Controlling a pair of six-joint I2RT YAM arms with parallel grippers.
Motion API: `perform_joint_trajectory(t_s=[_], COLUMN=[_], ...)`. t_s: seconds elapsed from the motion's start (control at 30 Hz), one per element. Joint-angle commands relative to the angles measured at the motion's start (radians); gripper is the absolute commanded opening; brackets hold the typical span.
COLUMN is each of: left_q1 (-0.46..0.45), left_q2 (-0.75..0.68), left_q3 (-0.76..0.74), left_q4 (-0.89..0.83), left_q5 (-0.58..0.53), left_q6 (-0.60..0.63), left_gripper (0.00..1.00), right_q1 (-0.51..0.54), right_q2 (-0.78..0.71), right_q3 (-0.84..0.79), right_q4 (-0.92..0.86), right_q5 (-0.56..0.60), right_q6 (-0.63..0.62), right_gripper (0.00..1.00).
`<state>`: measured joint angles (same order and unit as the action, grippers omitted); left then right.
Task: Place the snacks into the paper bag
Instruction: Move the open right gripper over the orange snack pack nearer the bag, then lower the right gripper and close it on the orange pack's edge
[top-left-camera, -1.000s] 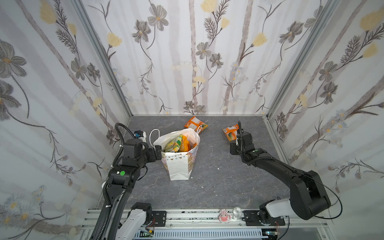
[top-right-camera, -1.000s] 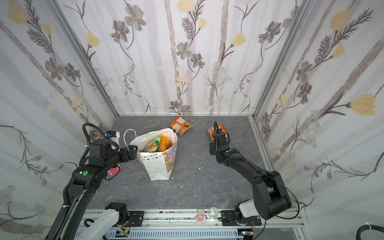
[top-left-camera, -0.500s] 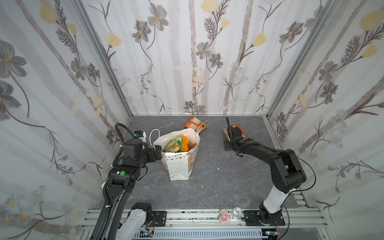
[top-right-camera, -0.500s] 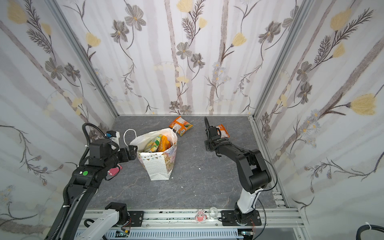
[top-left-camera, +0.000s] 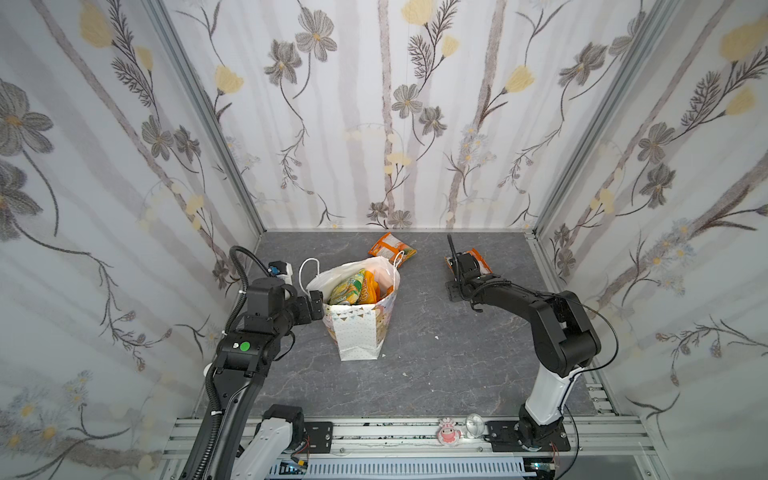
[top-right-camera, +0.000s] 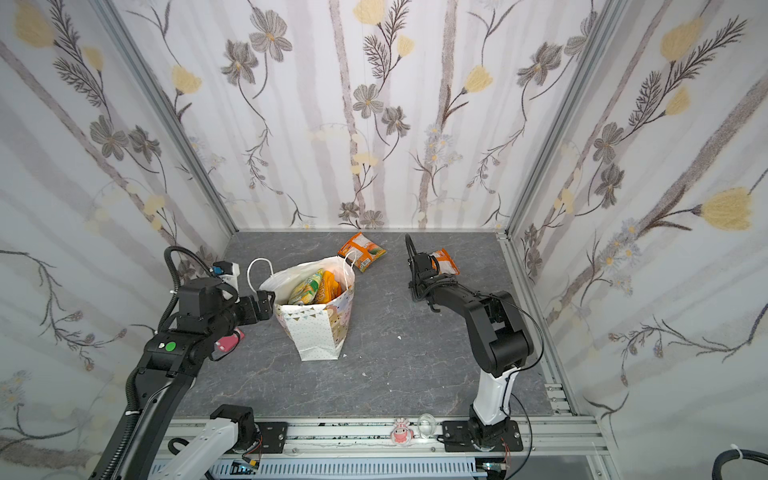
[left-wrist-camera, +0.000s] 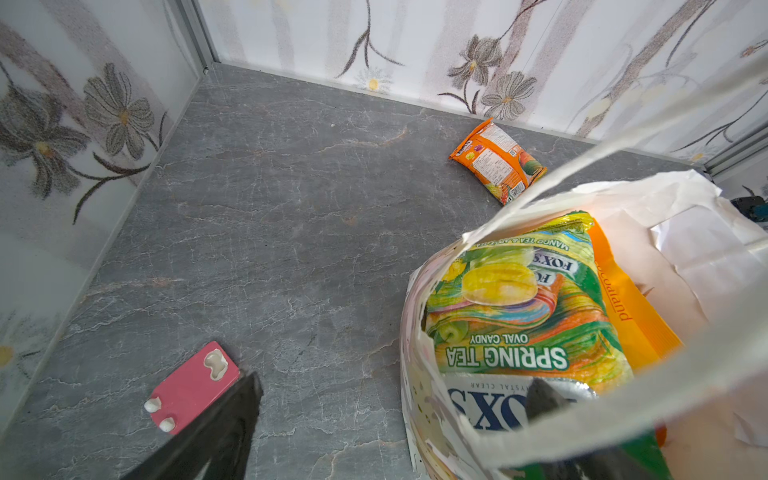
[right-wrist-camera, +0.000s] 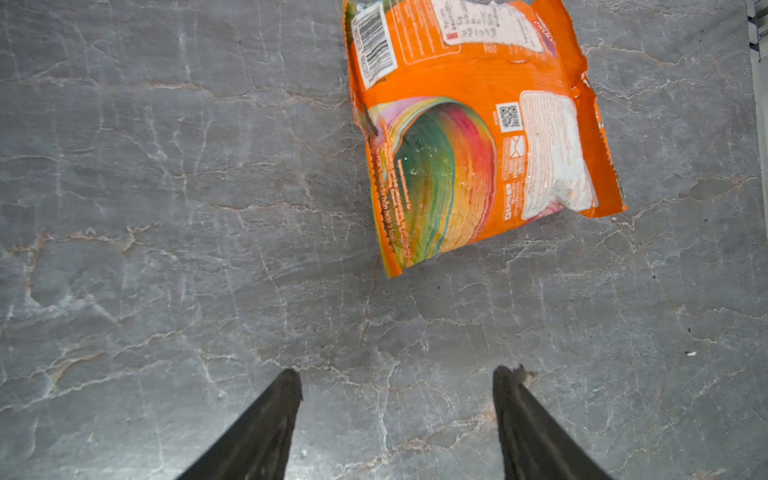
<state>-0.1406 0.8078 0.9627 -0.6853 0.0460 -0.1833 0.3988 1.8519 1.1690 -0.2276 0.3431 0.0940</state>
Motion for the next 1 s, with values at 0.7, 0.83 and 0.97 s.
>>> perform_joint_trajectory(t_s=[0.7, 0.83, 0.97], left_q1=[-0.001, -0.001, -0.001], left_q2=[0.003, 0.003, 0.003], left_q3=[0.002, 0.002, 0.002], left_q4=[0.015, 0.016, 0.015], left_q5=[-0.001, -0.003, -0.002], left_q6=[0.01, 0.008, 0.007], left_gripper=[1.0, 1.0, 1.0], right_q1=[0.033, 0.036, 0.043], right_q2=[0.158, 0.156, 0.162], right_q3=[0.169, 0.169, 0.173], right_q4=[-0.039, -0.025, -0.012], right_q5=[0.205, 0.236, 0.257], right_q6=[-0.076, -0.09, -0.1], right_gripper=[0.69, 0.68, 0.67])
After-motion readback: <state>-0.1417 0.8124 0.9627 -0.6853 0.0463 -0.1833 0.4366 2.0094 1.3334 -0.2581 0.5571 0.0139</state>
